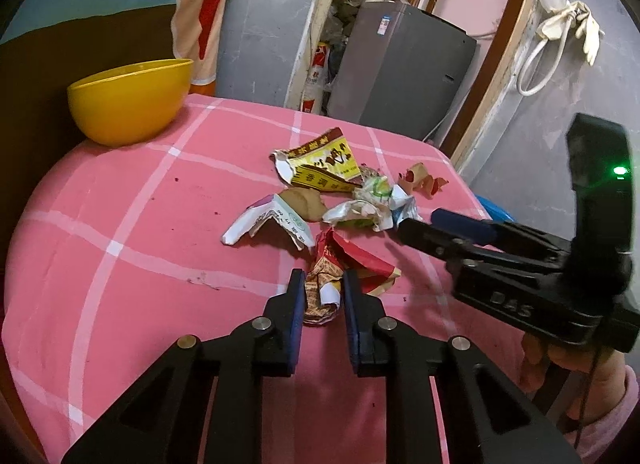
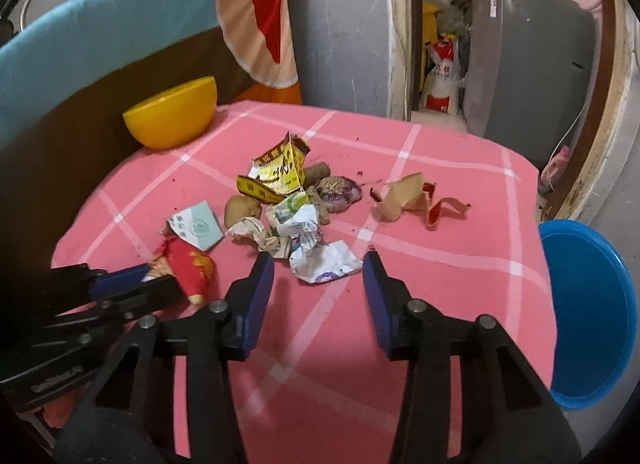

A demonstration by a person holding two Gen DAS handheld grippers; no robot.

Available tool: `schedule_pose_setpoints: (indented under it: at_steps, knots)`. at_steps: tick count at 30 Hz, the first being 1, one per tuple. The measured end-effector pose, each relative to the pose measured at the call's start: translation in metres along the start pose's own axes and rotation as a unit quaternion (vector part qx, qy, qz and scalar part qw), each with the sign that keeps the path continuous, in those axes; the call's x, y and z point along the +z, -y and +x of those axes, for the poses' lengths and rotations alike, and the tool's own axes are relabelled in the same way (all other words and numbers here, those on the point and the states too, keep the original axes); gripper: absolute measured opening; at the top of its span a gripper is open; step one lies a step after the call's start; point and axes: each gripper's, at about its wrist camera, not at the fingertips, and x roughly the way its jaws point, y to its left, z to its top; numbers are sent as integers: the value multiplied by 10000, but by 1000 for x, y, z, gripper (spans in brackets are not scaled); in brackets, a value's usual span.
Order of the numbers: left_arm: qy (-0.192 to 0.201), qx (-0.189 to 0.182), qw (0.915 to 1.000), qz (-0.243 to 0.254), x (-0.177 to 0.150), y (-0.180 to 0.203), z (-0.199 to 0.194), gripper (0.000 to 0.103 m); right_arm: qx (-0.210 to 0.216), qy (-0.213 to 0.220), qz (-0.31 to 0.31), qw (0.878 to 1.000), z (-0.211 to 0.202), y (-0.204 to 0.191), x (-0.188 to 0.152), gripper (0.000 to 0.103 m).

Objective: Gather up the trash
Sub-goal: 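Grasp the red wrapper with the left tool while the right tool grasps white tissue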

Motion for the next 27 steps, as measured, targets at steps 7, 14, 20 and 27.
schedule_pose_setpoints:
  at_steps: [7, 14, 20, 27]
  knots:
    - [36, 6, 9999, -94, 3, -5, -2, 15, -73, -242, -48, 9997, 14, -3, 3, 11]
    - [87, -34, 9999, -79, 4, -1, -6, 15, -72, -167, -27, 9998, 10, -1, -3, 9]
    - [202, -94, 9997, 15, 2, 8, -12, 15, 38, 26, 108, 9999, -7, 4, -11, 9]
    - [624, -179, 9978, 114, 9, 30, -24, 15, -28, 788, 221, 9966, -55, 14, -21, 9]
